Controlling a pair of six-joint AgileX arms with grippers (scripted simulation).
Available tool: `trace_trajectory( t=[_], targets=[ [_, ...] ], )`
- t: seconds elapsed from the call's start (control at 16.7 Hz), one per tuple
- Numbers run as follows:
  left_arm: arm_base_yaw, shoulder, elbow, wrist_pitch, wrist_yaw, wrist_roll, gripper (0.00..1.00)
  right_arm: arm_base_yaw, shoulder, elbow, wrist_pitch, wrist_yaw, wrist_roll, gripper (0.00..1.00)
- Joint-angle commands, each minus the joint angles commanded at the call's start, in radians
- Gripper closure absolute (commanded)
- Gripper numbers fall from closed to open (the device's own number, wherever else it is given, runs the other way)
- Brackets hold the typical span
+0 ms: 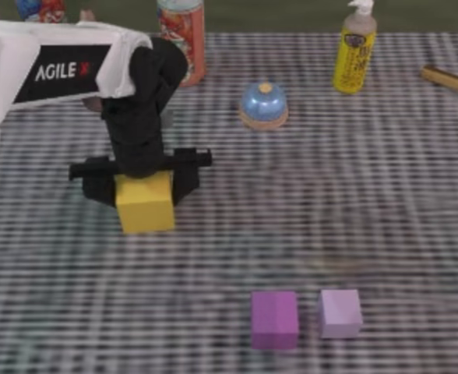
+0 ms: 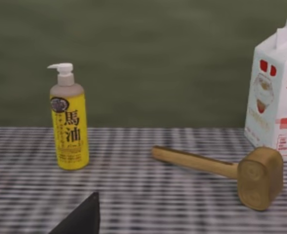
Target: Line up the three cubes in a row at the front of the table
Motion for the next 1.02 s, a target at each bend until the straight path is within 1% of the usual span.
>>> trace_trajectory(
  t=[0.06, 0.12, 0.66, 0.78, 1.02],
  targets=[
    [0.0, 0.0, 0.0, 0.0, 0.0, 0.0, 0.98, 0.0, 0.0, 0.0, 0.0, 0.0, 0.0, 0.0],
    [0.0, 0.0, 0.0, 0.0, 0.0, 0.0, 1.0, 0.0, 0.0, 0.0, 0.0, 0.0, 0.0, 0.0],
    [0.001, -0.007, 0.004, -0.006, -0.002, 0.003, 1.0, 0.0, 0.0, 0.0, 0.0, 0.0, 0.0, 0.0],
    [0.004, -0.018, 0.035, -0.044, -0.003, 0.002, 1.0, 0.0, 0.0, 0.0, 0.0, 0.0, 0.0, 0.0],
    [0.016, -0.062, 0.128, -0.198, -0.003, -0.001, 1.0, 0.0, 0.0, 0.0, 0.0, 0.0, 0.0, 0.0]
  ],
)
